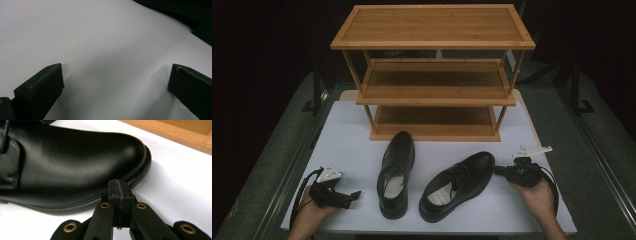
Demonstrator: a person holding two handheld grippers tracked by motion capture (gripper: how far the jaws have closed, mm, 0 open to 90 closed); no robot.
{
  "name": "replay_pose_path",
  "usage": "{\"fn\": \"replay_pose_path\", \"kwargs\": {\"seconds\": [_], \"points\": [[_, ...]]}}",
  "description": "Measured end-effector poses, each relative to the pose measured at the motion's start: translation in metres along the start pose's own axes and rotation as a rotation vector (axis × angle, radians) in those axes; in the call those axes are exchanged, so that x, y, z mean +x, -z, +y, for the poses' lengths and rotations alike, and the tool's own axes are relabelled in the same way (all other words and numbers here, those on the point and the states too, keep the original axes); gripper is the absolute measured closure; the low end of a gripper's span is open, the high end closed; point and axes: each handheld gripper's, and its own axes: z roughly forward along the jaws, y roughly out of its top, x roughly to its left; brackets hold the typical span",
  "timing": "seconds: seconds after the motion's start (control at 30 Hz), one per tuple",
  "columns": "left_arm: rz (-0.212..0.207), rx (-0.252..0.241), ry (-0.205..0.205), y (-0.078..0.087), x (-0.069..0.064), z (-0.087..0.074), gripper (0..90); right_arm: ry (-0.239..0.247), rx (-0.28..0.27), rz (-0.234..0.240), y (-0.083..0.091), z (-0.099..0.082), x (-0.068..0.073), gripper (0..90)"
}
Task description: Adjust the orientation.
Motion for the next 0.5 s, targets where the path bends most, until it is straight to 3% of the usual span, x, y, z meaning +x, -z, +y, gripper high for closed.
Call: {"fn": "replay_pose_path", "kwargs": {"seconds": [0.5], "points": [[0.0, -0.003, 0.001, 0.0, 0.0, 0.0, 0.0, 0.002, -0.035, 0.016, -0.023, 0.029, -0.006, 89.9]]}}
